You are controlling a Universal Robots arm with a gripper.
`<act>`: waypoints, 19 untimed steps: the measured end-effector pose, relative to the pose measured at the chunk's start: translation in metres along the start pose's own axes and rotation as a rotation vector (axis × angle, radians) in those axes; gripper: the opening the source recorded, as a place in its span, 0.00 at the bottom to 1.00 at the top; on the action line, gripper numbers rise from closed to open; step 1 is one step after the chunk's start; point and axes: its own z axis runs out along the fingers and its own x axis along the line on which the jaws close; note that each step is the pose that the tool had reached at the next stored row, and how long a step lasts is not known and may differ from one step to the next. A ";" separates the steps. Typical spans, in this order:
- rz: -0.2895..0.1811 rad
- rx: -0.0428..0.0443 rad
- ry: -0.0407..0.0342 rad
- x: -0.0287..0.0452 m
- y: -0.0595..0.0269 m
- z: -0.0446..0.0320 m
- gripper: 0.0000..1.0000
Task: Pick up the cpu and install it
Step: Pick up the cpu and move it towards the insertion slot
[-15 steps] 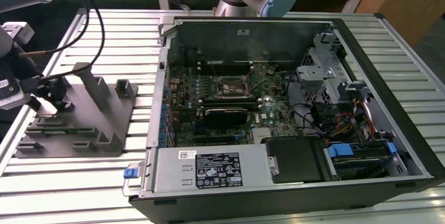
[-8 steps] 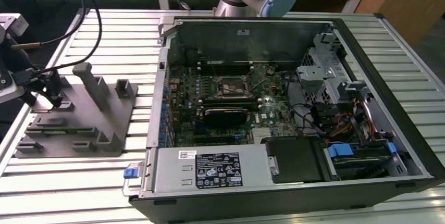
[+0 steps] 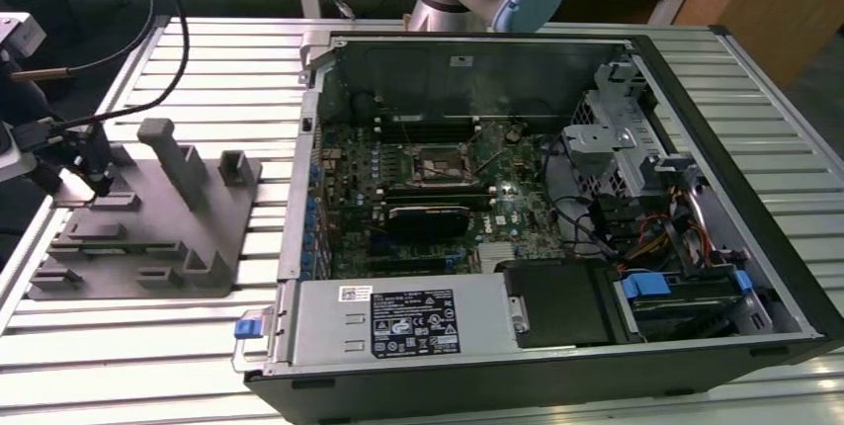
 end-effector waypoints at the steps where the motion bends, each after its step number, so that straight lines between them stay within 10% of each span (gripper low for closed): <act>1: 0.000 -0.0001 -0.0001 0.0000 0.0001 -0.0016 0.55; 19: -0.001 -0.0071 0.0000 -0.0006 0.0009 -0.0230 0.55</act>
